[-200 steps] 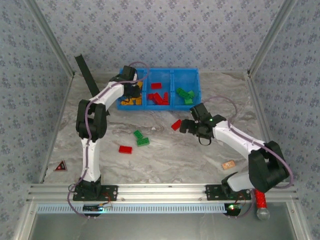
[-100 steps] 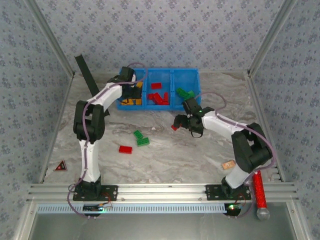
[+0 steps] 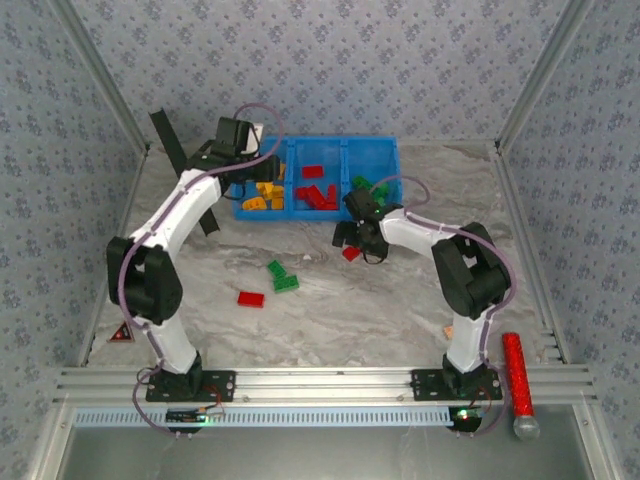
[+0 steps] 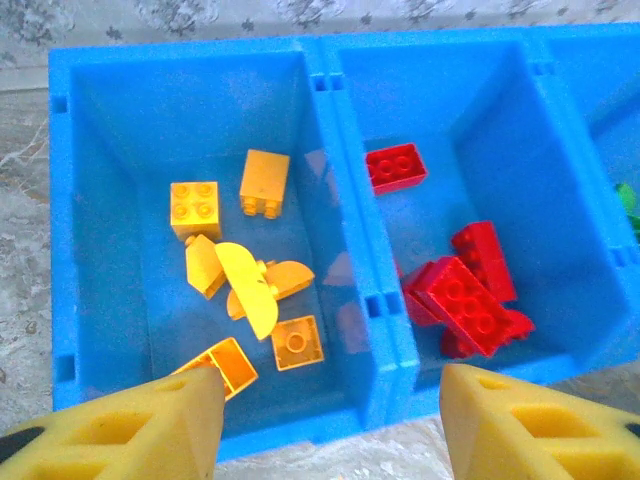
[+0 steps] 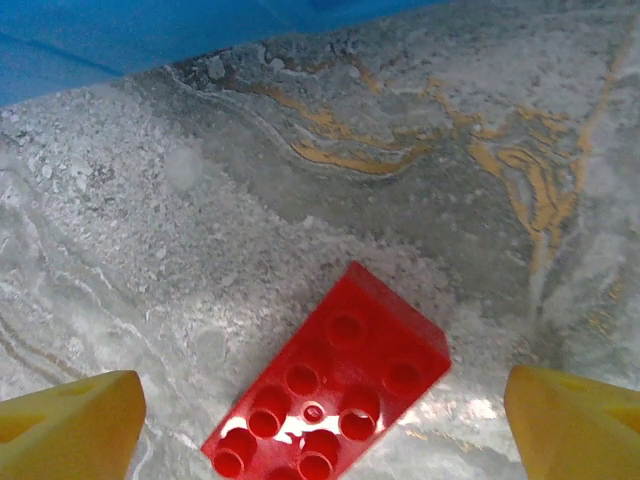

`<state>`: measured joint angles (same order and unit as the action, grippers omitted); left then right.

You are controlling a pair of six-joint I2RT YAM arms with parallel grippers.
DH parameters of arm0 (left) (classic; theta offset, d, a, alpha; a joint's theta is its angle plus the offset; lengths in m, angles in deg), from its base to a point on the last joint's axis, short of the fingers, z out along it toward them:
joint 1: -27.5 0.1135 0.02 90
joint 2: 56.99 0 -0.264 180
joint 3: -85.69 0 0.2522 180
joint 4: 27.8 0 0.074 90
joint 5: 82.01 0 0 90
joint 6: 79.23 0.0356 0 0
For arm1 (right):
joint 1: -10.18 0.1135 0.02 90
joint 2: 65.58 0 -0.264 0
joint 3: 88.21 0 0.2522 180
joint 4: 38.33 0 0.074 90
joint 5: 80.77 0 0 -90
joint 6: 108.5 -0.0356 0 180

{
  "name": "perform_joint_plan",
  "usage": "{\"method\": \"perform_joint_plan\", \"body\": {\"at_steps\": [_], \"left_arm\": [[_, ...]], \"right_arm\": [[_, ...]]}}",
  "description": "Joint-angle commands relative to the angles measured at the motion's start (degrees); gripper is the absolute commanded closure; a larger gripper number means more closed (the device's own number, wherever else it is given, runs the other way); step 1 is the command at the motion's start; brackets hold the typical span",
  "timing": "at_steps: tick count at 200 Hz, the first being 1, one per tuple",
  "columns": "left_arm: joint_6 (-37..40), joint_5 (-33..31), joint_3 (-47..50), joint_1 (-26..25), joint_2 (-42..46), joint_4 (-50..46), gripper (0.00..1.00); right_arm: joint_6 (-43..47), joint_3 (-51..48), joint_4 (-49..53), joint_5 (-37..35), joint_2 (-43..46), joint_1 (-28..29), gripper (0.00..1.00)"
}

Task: Sort the legos into containers by color
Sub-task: Pick up the lego from the center of the table.

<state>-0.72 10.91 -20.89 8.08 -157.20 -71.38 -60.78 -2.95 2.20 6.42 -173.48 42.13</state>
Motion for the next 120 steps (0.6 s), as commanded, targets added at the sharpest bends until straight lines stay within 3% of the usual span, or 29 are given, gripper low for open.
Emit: {"method": "perform_joint_plan", "body": {"at_steps": [1,61,96,120], "left_arm": [[0.93,1.15,1.98,-0.18,4.55,0.55,0.4],[0.58,0.86,4.87,-0.44,8.95,0.76,0.39],[-0.49,1.02,7.88,-0.7,11.89,0.78,0.39],[-1.38,1.23,11.16,-1.44,14.85,0.79,0.38]], "right_arm": [[-1.27,2.65,4.7,-4.13,-2.57,1.34,0.11],[-0.27,4.34,7.42,-6.74,-6.91,2.16,0.31],[2.96,3.87,7.03,-6.27,-8.04,2.41,0.54],[5.58,3.29,6.72,-6.94,-7.39,3.28,0.62]]}}
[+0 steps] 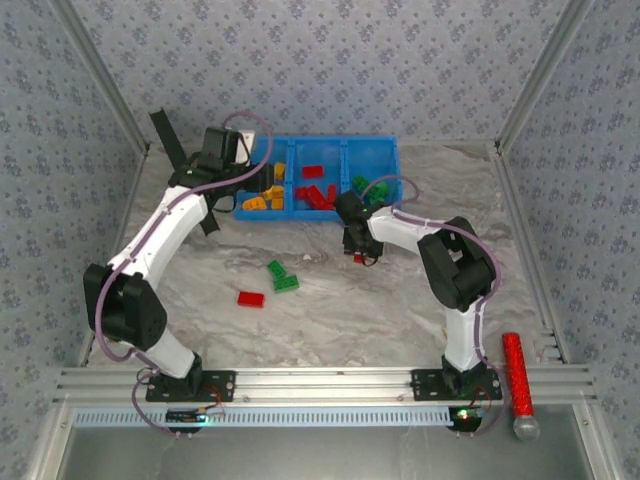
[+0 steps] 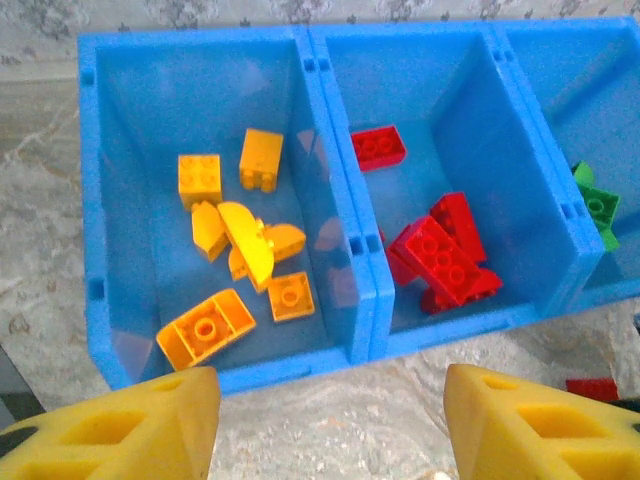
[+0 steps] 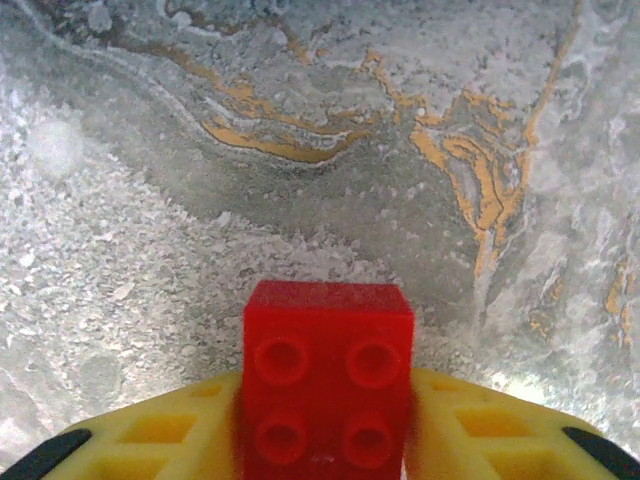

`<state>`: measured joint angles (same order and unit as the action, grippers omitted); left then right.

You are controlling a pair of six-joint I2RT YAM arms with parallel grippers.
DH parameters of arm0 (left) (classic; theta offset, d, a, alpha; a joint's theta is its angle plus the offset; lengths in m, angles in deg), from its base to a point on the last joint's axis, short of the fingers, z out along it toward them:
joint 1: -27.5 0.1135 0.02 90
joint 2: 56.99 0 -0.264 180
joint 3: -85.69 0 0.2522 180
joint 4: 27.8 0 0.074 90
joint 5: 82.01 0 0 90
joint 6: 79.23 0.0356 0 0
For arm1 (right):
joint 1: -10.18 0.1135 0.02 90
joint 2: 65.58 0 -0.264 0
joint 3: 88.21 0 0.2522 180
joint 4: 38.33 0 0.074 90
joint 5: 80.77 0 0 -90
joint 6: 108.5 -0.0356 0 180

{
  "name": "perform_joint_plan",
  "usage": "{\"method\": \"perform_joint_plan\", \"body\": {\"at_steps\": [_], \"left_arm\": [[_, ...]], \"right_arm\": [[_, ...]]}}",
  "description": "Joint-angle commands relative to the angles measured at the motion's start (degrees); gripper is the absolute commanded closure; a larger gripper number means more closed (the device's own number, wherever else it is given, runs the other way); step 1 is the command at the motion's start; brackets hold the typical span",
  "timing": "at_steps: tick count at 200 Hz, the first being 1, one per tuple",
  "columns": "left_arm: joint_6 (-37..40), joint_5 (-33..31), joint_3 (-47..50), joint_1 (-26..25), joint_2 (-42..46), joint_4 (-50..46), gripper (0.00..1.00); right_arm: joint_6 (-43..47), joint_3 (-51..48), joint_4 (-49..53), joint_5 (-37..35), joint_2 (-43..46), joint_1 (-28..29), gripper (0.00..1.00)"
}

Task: Sort the legos into containers by color
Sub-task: Pick up the lego from the center of the table, then place the lego in the container.

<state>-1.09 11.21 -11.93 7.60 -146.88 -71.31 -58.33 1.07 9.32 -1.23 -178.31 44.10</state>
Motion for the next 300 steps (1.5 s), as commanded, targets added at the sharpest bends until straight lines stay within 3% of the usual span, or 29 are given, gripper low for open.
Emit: {"method": "perform_joint_plan", "body": {"at_steps": [1,25,67,103,151,194,265,300], "left_arm": [[-1.04,0.91,2.33,-0.99,4.62,0.74,0.38],[-1.88,0.56,4.98,-1.58,7.41,-0.22,0.38],[-6.15,-0.98,15.62,-3.36,15.46,-0.97,0.38],[-9.24,-2.51,23.8,-3.92,22.79,-3.52,0.37],[-15.56,-3.11,32.23,-5.22,31.11,-6.98,0.36],[-24.49,-4.01,41.06,-8.77,34.97,-2.55,0.34],[-28.44,-7.54,44.16,-16.72,34.92,-4.99,0.32],[-35.12,-15.06,45.14,-20.04,35.13,-12.62,0.28]], "right_arm": [[3.25,-0.73,-0.36,0.66,-2.53,1.36,0.62],[6.38,-1.0,0.3,0.12,-0.85,1.93,0.7],[16.73,0.09,3.94,-0.02,8.15,3.0,0.75],[25.76,14.79,10.17,-2.16,10.47,4.16,0.76],[31.66,38.03,16.53,-2.47,-0.33,3.28,0.76],[35.41,54.46,21.13,-2.52,-13.82,2.5,0.76],[35.57,64.31,19.95,0.36,-27.18,-0.03,0.75],[35.18,64.58,18.48,1.14,-29.45,-0.29,0.73]]}}
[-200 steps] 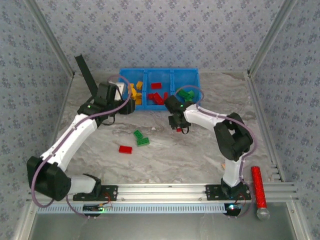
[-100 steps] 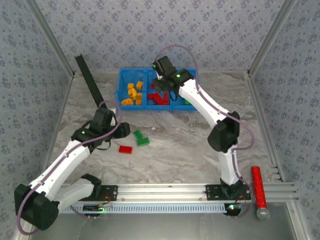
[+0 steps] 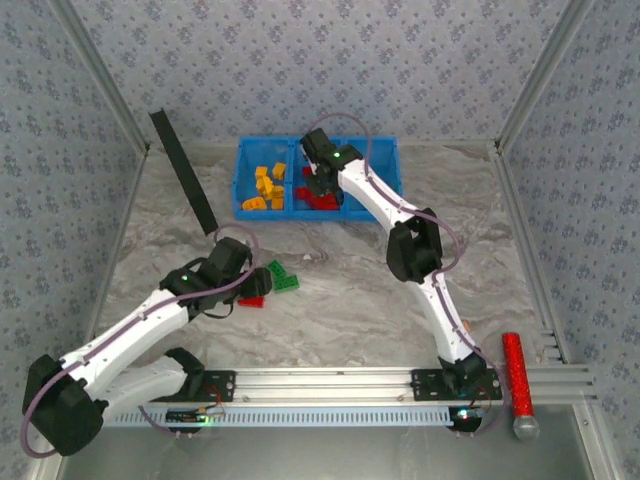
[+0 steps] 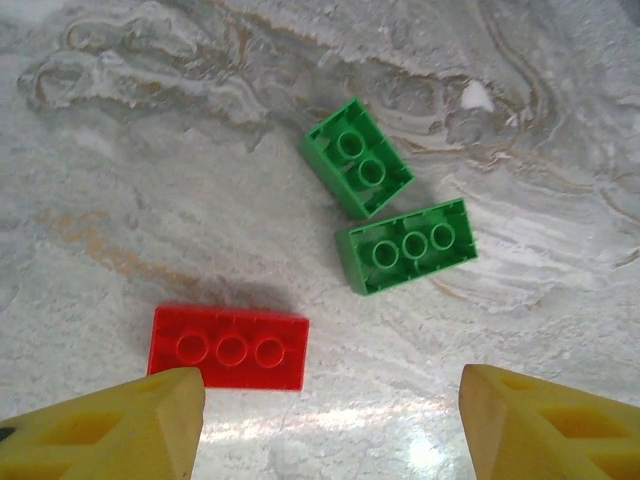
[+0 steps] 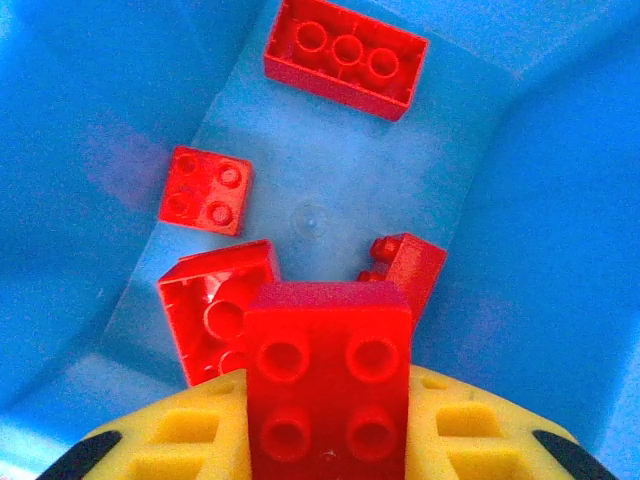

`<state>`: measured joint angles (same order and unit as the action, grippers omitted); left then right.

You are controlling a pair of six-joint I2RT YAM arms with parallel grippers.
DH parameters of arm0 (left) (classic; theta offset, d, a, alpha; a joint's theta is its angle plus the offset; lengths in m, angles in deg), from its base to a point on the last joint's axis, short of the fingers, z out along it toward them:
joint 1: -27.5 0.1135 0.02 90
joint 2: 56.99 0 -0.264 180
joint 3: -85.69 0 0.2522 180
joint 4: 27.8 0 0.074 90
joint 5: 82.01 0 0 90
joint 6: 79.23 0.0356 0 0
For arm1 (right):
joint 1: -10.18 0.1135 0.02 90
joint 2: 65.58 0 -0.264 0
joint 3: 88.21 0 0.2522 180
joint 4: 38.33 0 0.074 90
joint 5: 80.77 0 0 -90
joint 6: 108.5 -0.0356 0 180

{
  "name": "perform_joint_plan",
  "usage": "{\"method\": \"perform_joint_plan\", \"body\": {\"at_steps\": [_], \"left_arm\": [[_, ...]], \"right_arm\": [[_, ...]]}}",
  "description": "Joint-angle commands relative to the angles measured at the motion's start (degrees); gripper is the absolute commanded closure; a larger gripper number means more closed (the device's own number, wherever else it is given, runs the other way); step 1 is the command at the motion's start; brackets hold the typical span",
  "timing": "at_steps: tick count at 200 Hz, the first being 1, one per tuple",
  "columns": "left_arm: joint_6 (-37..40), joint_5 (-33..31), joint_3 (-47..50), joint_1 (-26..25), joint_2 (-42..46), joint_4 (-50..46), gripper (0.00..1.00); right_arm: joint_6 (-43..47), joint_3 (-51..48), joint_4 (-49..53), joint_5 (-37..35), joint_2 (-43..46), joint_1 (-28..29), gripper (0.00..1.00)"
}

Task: Sort the legos into containers by color
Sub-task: Place the lego in the container.

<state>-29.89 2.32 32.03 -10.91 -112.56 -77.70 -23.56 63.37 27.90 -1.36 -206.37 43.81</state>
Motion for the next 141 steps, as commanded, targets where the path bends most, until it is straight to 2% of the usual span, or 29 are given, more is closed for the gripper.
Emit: {"method": "perform_joint_plan", "body": {"at_steps": [1,47,97,141], "left_arm": [[-6.6,-6.23,1.34,-1.55,0.9,-6.36,0.28],[-15.31,-5.17,6.59,-3.48,4.77,-5.1,0.25],[-22.07,-7.21,10.7,-4.21,7.18,-3.15,0.25],[-27.03,-9.75,13.6,-4.2,10.4,1.36,0.24]], "right_arm": [[0.4,2.28,-0.13,1.27,-1.45,-0.03,0.73],[0.49,2.44,-1.05,2.02,-2.76,-0.11,0.67],[1.57,2.38,-1.11,1.6,-1.7,-0.3,0.53],[2.85,2.43,-1.22,1.02,0.44,-0.04,0.5]]}}
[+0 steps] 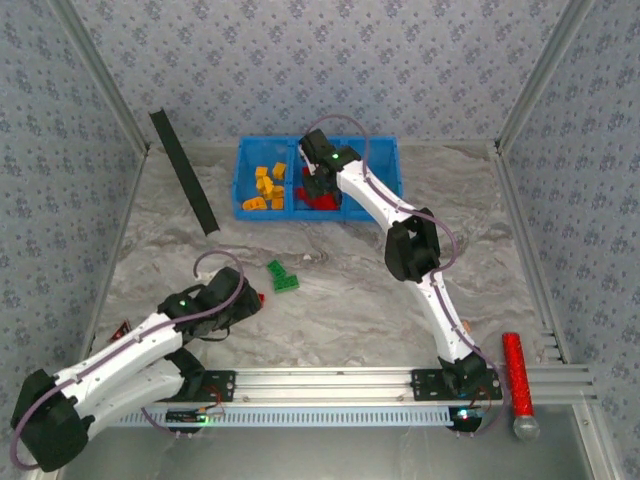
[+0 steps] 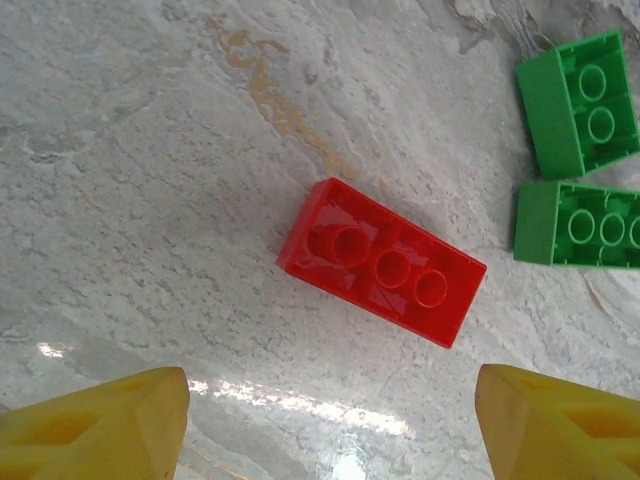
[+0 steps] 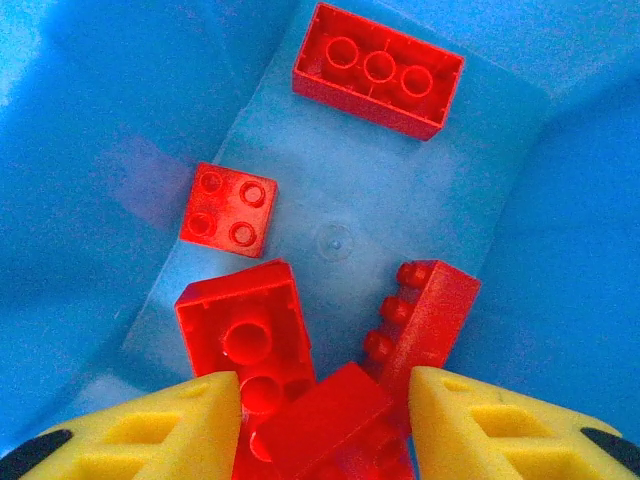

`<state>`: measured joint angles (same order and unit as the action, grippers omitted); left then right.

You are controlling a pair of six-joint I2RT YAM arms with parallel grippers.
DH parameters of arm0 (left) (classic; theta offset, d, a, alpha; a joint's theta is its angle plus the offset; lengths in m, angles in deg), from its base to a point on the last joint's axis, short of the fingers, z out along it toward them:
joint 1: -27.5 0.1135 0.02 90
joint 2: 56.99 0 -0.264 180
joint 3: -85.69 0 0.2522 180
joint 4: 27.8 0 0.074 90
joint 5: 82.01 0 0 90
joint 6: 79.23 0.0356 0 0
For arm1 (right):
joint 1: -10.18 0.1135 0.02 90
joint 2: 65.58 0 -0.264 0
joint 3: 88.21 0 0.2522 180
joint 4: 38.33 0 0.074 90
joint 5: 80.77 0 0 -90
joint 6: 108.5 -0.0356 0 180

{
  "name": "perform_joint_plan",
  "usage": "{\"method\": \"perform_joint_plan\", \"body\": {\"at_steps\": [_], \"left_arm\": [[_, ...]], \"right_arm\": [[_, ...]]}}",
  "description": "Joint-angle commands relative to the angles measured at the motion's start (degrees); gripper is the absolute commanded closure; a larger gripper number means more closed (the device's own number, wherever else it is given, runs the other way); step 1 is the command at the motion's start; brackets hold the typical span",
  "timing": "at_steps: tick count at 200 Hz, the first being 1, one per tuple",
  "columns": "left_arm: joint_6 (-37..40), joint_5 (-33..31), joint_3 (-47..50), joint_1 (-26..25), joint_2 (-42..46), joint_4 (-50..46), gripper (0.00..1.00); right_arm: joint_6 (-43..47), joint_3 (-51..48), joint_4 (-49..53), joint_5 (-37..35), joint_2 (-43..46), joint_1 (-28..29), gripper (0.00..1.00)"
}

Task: Sort the legos into containers by color
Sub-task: Place the lego in the container, then pick up the lego from the middle-left of the table.

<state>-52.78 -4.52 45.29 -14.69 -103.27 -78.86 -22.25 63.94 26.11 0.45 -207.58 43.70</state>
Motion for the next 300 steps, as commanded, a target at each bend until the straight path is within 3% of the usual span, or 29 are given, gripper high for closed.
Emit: {"method": "perform_joint_plan", "body": {"at_steps": [1,42,107,156,228,277,300], "left_arm": [[-4.14,-2.93,0.34,-0.43,1.06,2.55,0.24],[-7.32,-2.93,1.61,-0.32,-1.46,6.89,0.22],[-10.16,-2.55,1.7,-0.08,-6.48,11.21,0.22],[-13.76,-2.35,-2.2,0.45,-14.35,10.35,0.26],[-13.28,-1.81,-4.03,1.82,-21.23,13.74,0.29],[-9.82,3.45,-4.62,4.15,-30.13,17.27,0.43],[-8.97,5.81,-5.1,4.14,-33.63,18.71,0.56]], "right_arm": [[1.59,1.88,0.57,-0.8,1.68,0.06,0.5],[3.58,-3.0,-1.82,-1.03,7.14,1.06,0.48],[6.36,-22.7,-12.26,-0.26,20.92,2.41,0.44],[5.15,-36.23,-15.62,-4.94,29.9,4.61,0.43],[1.46,-55.4,-19.19,-8.53,42.35,8.04,0.42],[-0.81,-62.07,-19.78,-9.91,47.41,9.52,0.42],[-1.91,-65.38,-20.17,-10.94,50.94,10.16,0.42]]}}
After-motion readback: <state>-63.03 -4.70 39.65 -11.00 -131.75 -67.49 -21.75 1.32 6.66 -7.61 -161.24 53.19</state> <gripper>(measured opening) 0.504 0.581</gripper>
